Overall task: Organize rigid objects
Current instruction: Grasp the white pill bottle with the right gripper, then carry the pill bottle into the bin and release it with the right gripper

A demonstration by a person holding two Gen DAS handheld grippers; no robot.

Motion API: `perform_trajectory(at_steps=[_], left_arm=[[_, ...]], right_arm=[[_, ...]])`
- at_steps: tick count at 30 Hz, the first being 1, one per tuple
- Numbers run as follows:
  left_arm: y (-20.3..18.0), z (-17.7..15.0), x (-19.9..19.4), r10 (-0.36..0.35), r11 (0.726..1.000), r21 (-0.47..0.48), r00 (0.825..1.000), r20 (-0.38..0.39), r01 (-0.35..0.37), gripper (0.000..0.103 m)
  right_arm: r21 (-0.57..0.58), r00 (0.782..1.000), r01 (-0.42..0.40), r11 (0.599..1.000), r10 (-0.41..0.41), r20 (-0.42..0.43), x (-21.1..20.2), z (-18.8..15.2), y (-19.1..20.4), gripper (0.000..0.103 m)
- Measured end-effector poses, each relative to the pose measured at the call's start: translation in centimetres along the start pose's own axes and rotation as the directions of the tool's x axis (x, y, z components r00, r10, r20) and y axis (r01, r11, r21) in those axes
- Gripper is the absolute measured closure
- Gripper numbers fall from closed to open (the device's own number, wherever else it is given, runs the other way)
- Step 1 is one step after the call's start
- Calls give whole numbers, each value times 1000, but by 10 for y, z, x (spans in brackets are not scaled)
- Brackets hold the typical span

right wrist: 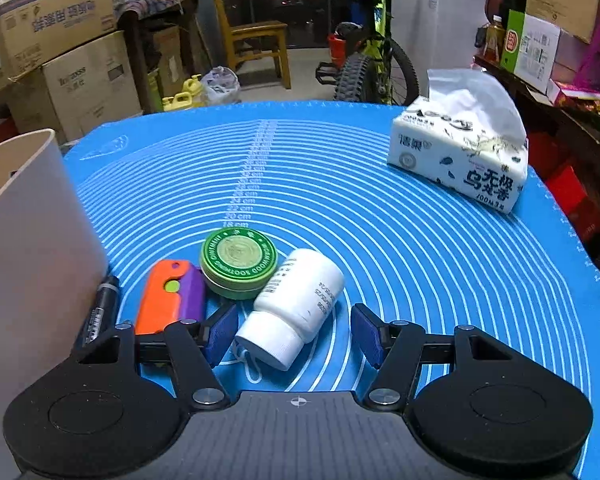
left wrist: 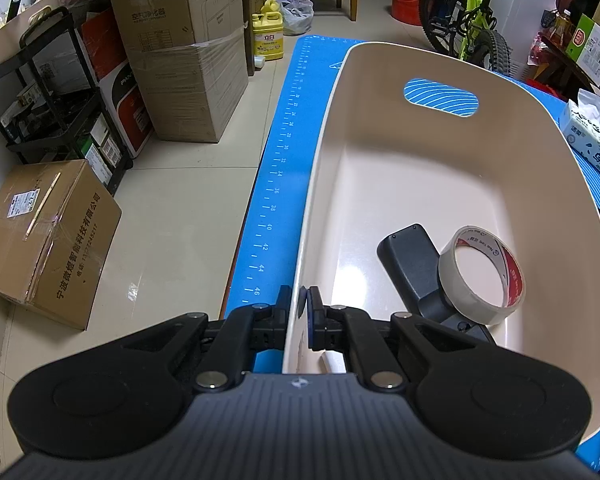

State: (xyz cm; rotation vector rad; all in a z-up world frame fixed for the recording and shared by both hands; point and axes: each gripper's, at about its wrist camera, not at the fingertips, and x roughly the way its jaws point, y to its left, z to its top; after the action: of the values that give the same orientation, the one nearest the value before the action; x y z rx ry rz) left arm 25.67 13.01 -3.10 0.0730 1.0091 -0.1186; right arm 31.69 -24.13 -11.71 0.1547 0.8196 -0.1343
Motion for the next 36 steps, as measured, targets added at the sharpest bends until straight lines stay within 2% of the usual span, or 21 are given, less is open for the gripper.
perform_trajectory(at_steps=[2,4,11,18,23,29,32,36], left_arm=[[0,0,0,-1,1000,0,1000,0,1,94],[0,0,0,-1,1000,0,1000,0,1,94],[0,0,0,-1,1000,-1,1000,-1,1,94],[0,0,0,-3,1000,-2,1000,-1,3,94],[0,0,0,-3,1000,-3,1000,-1,3,94],[0,0,0,-3,1000,-5,1000,-1,3,94],[0,0,0,-4,1000,-4,1000,-1,4,94],[0,0,0,-3,1000,-4,1000,-1,3,94]], right_arm=[[11,1000,-5,1000,5,-9,4,-1,-1,38],[2,1000,10,1000,-10,1,4,-2,0,57],[0,1000,14,1000,-14,4,-2,-4,1,58],[6,997,2,1000,-2,74,-29,10,5,58],[-4,986,-57,998,57,154,-64,24,20,58],[-91,948,-163,982,181,261,-113,33,57,58],[-138,930,-216,967,246,272,-128,33,76,58],[-216,913,-290,933,337,229,-136,28,107,58]])
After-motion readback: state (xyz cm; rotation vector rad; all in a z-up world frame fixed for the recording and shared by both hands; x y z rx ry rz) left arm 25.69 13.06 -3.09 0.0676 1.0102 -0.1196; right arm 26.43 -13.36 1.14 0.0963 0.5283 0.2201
